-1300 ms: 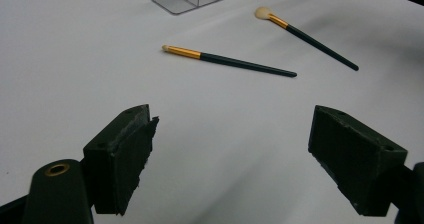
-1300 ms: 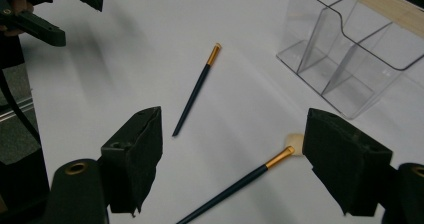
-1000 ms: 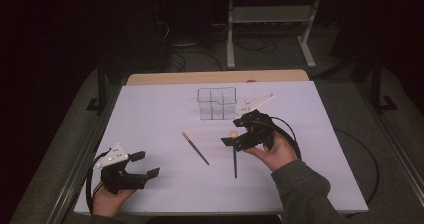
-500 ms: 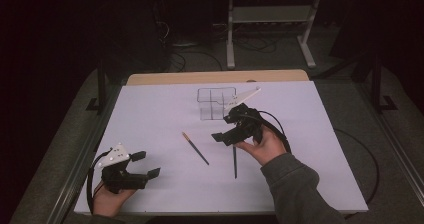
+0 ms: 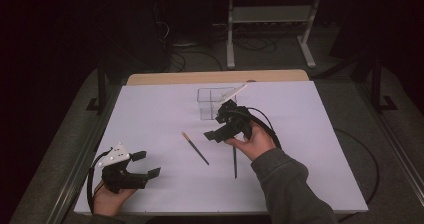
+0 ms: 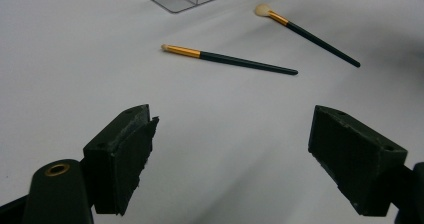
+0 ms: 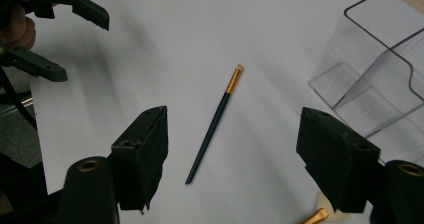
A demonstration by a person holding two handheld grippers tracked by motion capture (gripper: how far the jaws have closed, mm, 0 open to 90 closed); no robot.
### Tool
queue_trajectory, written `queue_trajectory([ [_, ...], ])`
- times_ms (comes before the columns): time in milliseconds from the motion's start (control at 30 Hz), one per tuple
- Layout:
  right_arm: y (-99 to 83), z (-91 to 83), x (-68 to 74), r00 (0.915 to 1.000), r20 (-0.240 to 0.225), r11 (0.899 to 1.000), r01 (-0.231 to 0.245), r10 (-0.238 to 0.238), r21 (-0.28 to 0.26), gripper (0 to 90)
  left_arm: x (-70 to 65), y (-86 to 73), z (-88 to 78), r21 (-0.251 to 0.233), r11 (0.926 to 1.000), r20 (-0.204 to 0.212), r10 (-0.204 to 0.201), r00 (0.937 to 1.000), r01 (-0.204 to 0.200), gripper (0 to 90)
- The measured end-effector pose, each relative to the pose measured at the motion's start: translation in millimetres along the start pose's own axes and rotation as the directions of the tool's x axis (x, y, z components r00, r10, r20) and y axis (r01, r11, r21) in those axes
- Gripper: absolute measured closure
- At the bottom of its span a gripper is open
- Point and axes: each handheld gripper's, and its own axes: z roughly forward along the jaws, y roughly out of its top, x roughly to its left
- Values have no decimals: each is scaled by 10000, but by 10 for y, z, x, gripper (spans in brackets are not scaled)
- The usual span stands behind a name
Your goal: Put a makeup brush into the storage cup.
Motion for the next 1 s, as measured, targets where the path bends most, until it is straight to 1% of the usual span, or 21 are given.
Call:
queue_trajectory([
  [33, 10, 23, 3, 10000, 8, 10000, -70, 70, 20, 280, -1, -4, 2, 16, 10000, 20, -50, 10000, 50, 170],
  [100, 19, 41, 0, 10000, 33, 9999, -58, 57, 104, 281, -4, -5, 1, 11, 10000, 18, -79, 10000, 79, 170],
  [133, 38, 93, -9, 10000, 58, 9999, -28, 27, 157, 283, -4, -4, -1, -8, 9999, 24, -116, 9999, 116, 170],
  [200, 56, 133, -8, 9999, 48, 9996, -97, 96, 247, 283, -3, -3, -1, -14, 9999, 26, -139, 9999, 139, 170],
  [333, 97, 242, -4, 10000, 43, 9992, -20, 19, 399, 293, 6, 0, 6, 71, 10000, 26, -22, 10000, 22, 170],
  [367, 108, 279, 3, 10000, 29, 9990, 15, -16, 458, 298, 14, 1, -1, 178, 9998, 17, 83, 10000, -83, 170],
  [400, 119, 311, 11, 10000, -16, 9987, 1, 0, 509, 301, 14, 1, -1, 178, 9998, 17, 83, 10000, -83, 170],
  [433, 129, 347, 13, 9999, -16, 9985, 100, -100, 536, 306, 11, -1, 1, 126, 9999, 26, 11, 10000, -11, 170],
  [500, 153, 408, 36, 10000, -54, 9975, 22, -19, 703, 312, 2, -3, 9, 10, 9999, 46, -134, 9999, 134, 170],
  [533, 159, 431, 36, 10000, -45, 9972, 84, -81, 749, 316, 12, -2, 2, 125, 9999, 24, 2, 10000, -2, 170],
  [633, 187, 539, 38, 10000, -34, 9952, -32, 36, 973, 337, 12, -1, 5, 121, 9999, 42, -10, 10000, 10, 170],
  [667, 194, 576, 31, 10000, -22, 9944, -2, 4, 1060, 338, 10, -2, 11, 90, 10000, 67, -26, 10000, 26, 170],
  [700, 202, 603, 31, 10000, -35, 9929, -55, 59, 1189, 340, 10, -1, 12, 97, 10000, 70, -5, 10000, 4, 170],
  [900, 226, 759, 7, 9999, -44, 9879, -95, 103, 1550, 359, 15, -2, 13, 165, 9999, 78, 52, 10000, -53, 170],
  [967, 232, 799, 0, 10000, 12, 9861, -88, 87, 1662, 363, 16, -3, 17, 157, 9999, 52, 30, 10000, -30, 170],
  [1000, 232, 816, -5, 10000, 18, 9852, -67, 65, 1711, 367, 12, -6, 23, 119, 9999, 60, -56, 10000, 56, 170],
])
